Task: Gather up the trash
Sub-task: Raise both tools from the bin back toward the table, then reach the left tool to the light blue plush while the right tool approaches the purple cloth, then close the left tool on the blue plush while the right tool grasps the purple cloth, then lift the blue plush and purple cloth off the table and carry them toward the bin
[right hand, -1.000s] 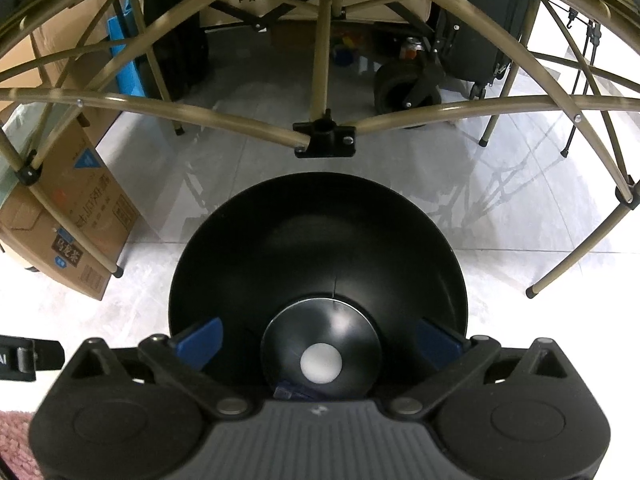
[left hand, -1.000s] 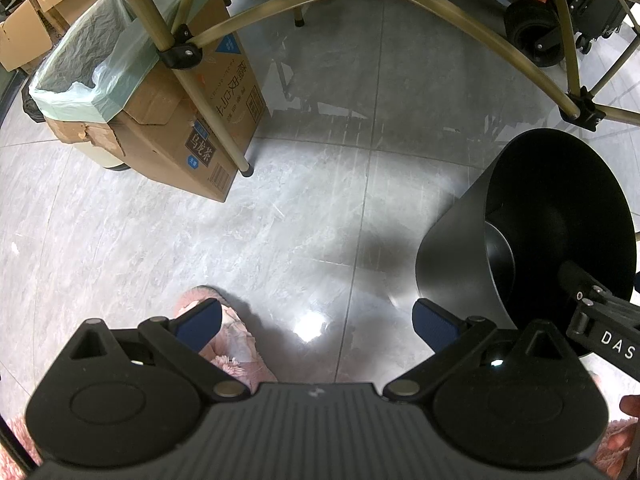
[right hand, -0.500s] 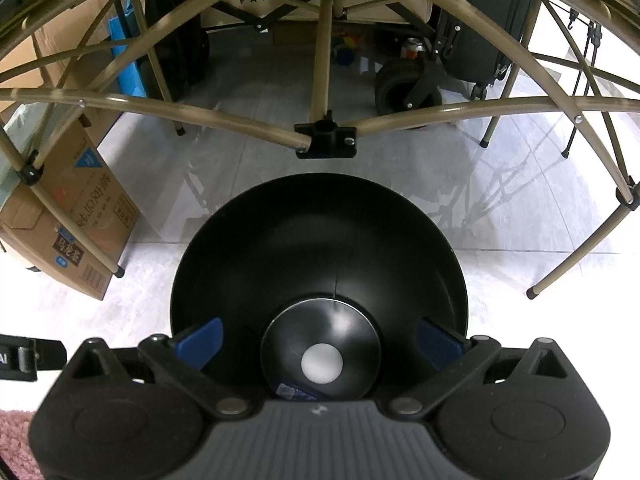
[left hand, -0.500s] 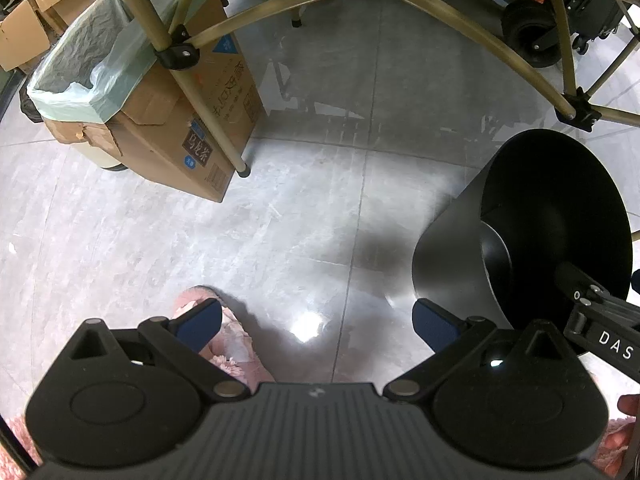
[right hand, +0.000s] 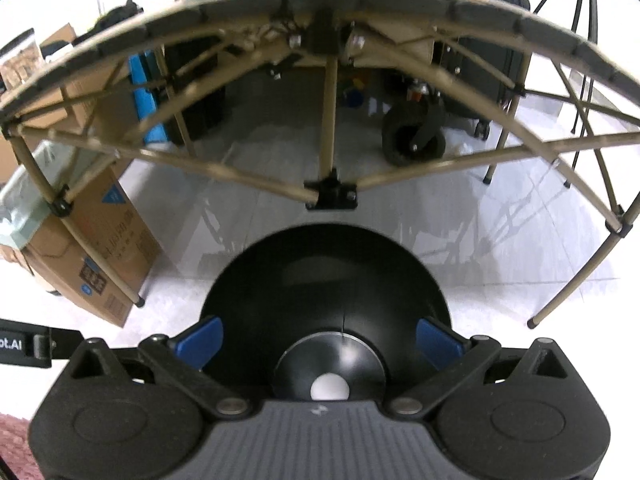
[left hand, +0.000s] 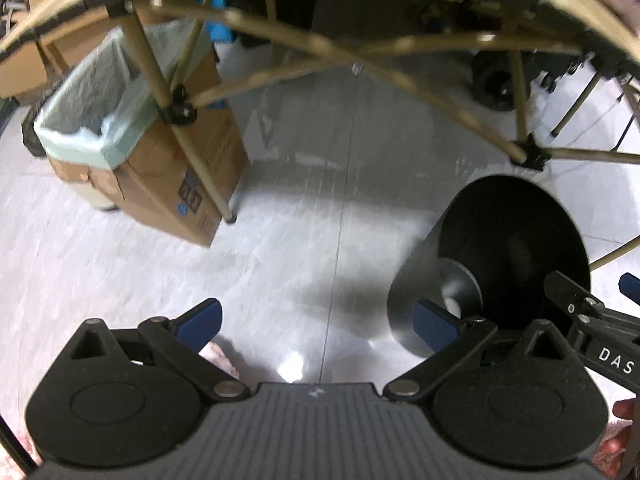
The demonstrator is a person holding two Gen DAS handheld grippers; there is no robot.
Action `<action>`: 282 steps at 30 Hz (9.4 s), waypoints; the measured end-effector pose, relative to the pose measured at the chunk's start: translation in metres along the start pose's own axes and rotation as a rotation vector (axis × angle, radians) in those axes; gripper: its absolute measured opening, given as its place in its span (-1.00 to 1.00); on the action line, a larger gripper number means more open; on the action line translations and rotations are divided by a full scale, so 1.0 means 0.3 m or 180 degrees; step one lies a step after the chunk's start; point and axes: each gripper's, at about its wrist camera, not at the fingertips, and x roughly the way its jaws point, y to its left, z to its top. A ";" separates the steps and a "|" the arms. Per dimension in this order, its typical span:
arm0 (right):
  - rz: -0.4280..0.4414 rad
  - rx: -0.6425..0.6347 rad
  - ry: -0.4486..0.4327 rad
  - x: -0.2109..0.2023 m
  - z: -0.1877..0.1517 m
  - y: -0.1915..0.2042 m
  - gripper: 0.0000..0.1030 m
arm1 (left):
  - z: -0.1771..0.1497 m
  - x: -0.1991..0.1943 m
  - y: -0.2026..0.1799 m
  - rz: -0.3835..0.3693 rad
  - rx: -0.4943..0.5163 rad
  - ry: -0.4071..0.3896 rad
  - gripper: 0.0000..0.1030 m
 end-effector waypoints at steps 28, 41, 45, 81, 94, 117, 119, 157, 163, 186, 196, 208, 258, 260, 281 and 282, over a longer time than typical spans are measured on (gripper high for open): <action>0.0275 0.0177 -0.1435 -0.438 0.091 -0.149 1.00 | 0.018 -0.398 -0.108 -0.0281 0.0144 -0.1365 1.00; 0.0165 -0.0012 -0.2157 -0.490 0.274 -0.160 1.00 | 0.182 -0.456 -0.216 -0.0367 0.0120 -0.1772 1.00; 0.0110 -0.0059 -0.2309 -0.474 0.331 -0.154 1.00 | 0.234 -0.465 -0.230 -0.0368 0.0070 -0.1917 1.00; 0.0208 0.0477 -0.2272 -0.236 0.555 -0.319 1.00 | 0.575 -0.171 -0.403 -0.0651 0.0045 -0.1636 0.86; 0.0324 0.0444 -0.2236 -0.215 0.546 -0.305 1.00 | 0.507 -0.234 -0.385 -0.0558 0.0248 -0.2002 0.52; 0.0521 0.0446 -0.2214 -0.175 0.551 -0.252 1.00 | 0.450 -0.311 -0.253 -0.0380 0.0228 -0.2239 0.52; 0.0539 0.0472 -0.2204 -0.167 0.555 -0.250 1.00 | 0.454 -0.309 -0.245 -0.0390 0.0210 -0.2220 0.52; 0.0669 0.0432 -0.2128 -0.126 0.569 -0.200 -0.35 | 0.443 -0.329 -0.212 -0.0379 0.0199 -0.2307 0.52; 0.0721 0.0410 -0.2223 -0.168 0.546 -0.194 -0.41 | 0.443 -0.335 -0.201 -0.0371 0.0180 -0.2328 0.52; 0.0611 0.0566 -0.2357 -0.295 0.476 -0.298 -0.42 | 0.431 -0.358 -0.207 -0.0437 0.0157 -0.2398 0.52; 0.0529 0.0578 -0.2428 -0.338 0.448 -0.338 -0.42 | 0.418 -0.364 -0.221 -0.0455 0.0197 -0.2420 0.52; 0.0404 0.0411 -0.2450 -0.402 0.374 -0.339 -0.42 | 0.352 -0.382 -0.218 -0.0570 0.0233 -0.2406 0.52; 0.0119 0.0055 -0.1083 -0.454 -0.246 -0.331 -0.43 | -0.241 -0.357 -0.153 -0.0534 0.0815 -0.1829 0.52; 0.0103 0.0064 -0.0970 -0.433 -0.255 -0.336 -0.42 | -0.247 -0.328 -0.151 -0.0506 0.0830 -0.1714 0.52; -0.0252 0.0077 -0.0502 -0.286 -0.263 -0.399 -0.43 | -0.218 -0.096 -0.107 -0.0069 0.0831 -0.1000 0.52; -0.0272 0.0075 -0.0491 -0.278 -0.261 -0.405 -0.43 | -0.215 -0.087 -0.110 -0.0064 0.0834 -0.0978 0.52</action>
